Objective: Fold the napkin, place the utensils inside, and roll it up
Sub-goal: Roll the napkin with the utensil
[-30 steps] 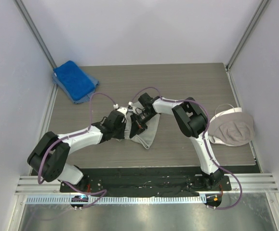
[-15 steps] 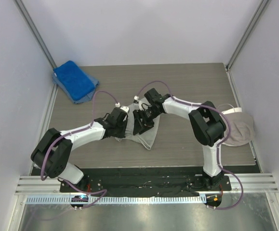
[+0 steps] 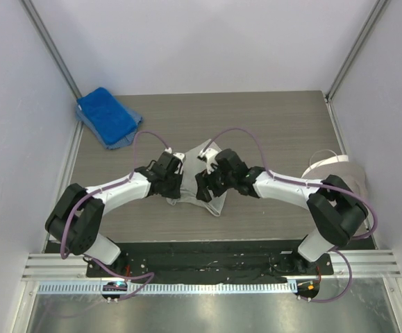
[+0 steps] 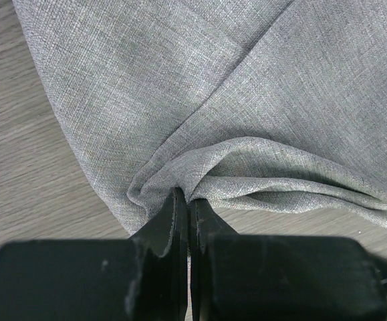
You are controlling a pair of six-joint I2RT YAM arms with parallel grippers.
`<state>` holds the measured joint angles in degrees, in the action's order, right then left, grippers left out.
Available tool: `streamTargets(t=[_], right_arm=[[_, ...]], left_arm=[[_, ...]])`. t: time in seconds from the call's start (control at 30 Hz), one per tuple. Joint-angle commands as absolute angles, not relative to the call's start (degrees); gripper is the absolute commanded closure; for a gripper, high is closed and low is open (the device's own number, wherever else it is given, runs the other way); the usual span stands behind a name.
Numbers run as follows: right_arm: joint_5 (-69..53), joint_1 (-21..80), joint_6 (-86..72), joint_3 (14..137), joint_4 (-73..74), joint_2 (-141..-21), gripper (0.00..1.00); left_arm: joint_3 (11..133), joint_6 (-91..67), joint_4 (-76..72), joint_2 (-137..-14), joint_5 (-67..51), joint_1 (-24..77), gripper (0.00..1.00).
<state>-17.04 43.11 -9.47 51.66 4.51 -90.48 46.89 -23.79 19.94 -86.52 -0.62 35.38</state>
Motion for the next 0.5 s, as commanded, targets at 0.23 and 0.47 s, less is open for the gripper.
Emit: streamTargets(t=[0.23, 0.47], right_arm=[[2.28, 53.96, 1.58, 55.71, -2.11, -95.7, 0.28], [3.96, 55.37, 5.01, 57.39, -1.58, -98.7, 0.29]], left_arm=[[49.22, -24.96, 21.1, -86.92, -5.8, 33.4, 1.0], [49.13, -24.96, 21.01, -87.27, -6.33, 33.31, 1.0]])
